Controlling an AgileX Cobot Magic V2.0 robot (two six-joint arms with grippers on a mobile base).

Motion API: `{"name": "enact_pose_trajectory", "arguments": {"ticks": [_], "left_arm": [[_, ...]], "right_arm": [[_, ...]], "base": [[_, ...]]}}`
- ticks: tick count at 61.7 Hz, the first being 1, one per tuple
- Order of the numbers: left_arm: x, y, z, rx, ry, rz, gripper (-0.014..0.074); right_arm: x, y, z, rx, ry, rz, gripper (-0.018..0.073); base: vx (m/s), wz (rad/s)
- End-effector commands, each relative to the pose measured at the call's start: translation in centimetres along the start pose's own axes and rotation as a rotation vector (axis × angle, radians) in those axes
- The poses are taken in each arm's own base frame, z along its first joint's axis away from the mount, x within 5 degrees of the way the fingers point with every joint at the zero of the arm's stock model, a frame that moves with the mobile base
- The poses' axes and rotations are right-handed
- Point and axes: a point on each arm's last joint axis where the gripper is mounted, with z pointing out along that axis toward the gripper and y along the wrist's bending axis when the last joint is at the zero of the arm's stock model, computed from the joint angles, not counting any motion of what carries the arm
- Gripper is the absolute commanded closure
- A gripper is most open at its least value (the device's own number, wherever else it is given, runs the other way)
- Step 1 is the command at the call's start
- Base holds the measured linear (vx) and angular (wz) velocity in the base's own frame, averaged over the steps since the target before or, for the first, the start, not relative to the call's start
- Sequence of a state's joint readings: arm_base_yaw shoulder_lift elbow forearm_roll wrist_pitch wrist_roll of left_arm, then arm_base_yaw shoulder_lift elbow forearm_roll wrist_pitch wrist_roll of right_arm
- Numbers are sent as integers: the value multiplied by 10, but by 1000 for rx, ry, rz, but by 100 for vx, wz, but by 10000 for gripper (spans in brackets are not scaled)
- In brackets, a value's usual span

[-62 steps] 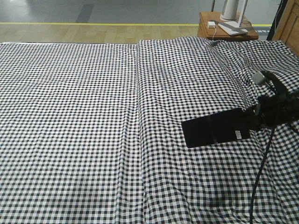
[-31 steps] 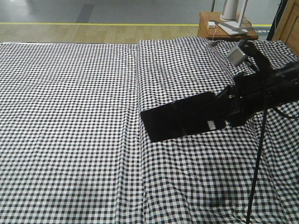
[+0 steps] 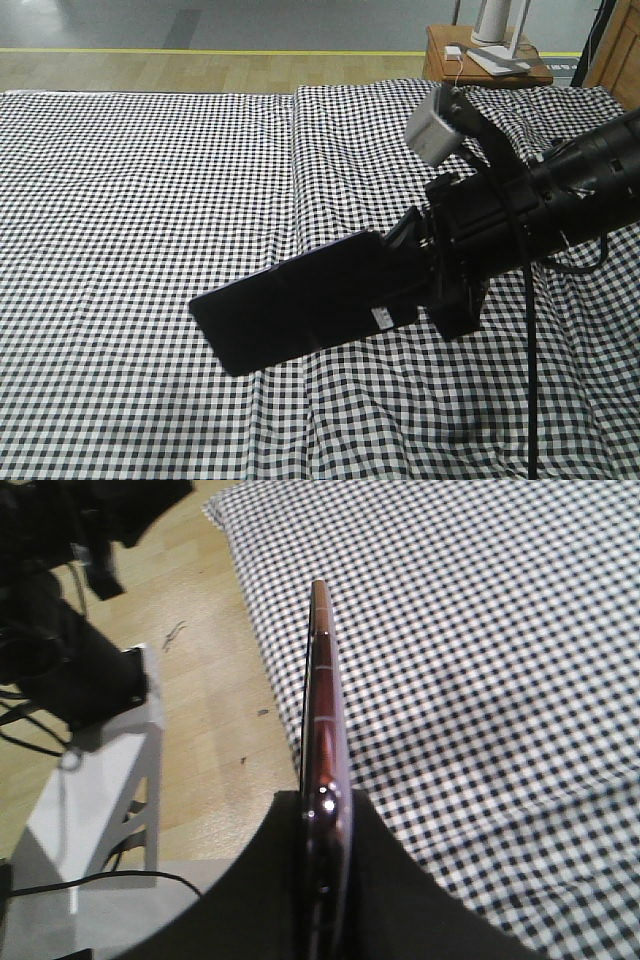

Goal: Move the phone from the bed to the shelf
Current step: 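Lift the phone with the right gripper up off the bed, then hold the phone in the right gripper while the base turns away from the bed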

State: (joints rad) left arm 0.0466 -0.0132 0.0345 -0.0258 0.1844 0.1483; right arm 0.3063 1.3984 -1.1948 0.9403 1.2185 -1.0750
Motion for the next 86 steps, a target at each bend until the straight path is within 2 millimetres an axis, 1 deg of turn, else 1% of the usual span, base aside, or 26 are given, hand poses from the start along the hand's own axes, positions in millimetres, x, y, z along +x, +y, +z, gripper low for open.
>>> {"name": "enact_pose_trajectory", "arguments": {"ticks": [1, 11, 22, 29, 37, 86], "left_arm": [[-14, 2, -3, -14, -106, -15, 595], [-14, 2, -3, -14, -106, -15, 595], [-14, 2, -3, -14, -106, -15, 595], [-14, 2, -3, -14, -106, -15, 595], [-14, 2, -3, -14, -106, -15, 595], [-14, 2, -3, -14, -106, -15, 595]], "right_arm": [[-15, 32, -12, -93, -68, -32, 562], [-18, 51, -20, -96, -90, -50, 561], [-19, 65, -32, -76, -120, -88, 561], [-19, 71, -37, -71, -133, -102, 561], [-19, 74, -39, -67, -138, -110, 561], [-19, 74, -39, -66, -139, -110, 561]], "base": [[0, 0], [0, 0], [0, 0], [0, 0], [0, 0], [0, 0]]}}
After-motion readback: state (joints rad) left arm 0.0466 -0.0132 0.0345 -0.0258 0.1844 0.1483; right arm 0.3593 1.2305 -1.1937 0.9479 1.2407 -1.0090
